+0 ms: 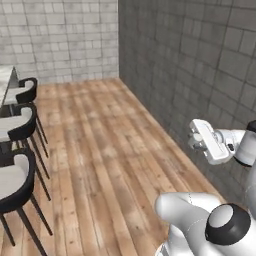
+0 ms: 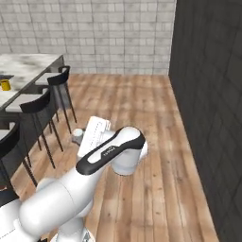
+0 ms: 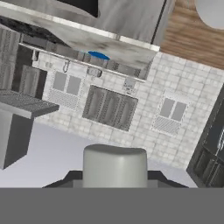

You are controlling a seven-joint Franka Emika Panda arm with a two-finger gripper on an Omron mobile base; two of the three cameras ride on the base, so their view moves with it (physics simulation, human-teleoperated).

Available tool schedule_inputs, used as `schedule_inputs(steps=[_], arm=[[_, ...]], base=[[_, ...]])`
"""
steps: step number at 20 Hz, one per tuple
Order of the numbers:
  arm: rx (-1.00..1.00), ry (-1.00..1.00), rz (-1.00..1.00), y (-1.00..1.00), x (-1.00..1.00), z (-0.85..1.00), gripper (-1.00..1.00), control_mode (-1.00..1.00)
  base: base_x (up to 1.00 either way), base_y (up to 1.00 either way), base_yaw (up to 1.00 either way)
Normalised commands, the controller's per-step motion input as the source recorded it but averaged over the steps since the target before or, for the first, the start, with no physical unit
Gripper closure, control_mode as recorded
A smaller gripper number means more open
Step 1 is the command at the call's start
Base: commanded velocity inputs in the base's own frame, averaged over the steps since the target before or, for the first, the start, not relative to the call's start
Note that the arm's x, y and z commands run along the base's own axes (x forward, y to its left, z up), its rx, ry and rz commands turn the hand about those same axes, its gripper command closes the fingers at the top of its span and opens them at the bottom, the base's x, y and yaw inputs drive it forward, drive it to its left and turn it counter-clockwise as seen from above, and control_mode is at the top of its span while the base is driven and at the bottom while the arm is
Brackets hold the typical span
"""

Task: Pick up the marshmallow and place it in the cup of hot chocolate on the dining counter.

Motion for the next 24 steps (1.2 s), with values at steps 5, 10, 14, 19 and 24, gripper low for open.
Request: schedule_inputs(steps=[5, 10, 14, 19, 24], arm=[[0.0, 0.0, 0.0, 0.0, 0.0, 0.0, 1.0, 1.0], [0.0, 0.0, 0.0, 0.0, 0.0, 0.0, 1.0, 1.0], [0.0, 0.0, 0.0, 0.0, 0.0, 0.0, 1.0, 1.0], [0.0, 0.0, 0.0, 0.0, 0.0, 0.0, 1.0, 1.0], [0.0, 0.0, 0.0, 0.0, 0.0, 0.0, 1.0, 1.0]], base=[[1.0, -0.7, 0.54], [1.0, -0.76, 0.52], [1.0, -0.58, 0.58], [1.0, -0.42, 0.63], [1.0, -0.37, 0.67]])
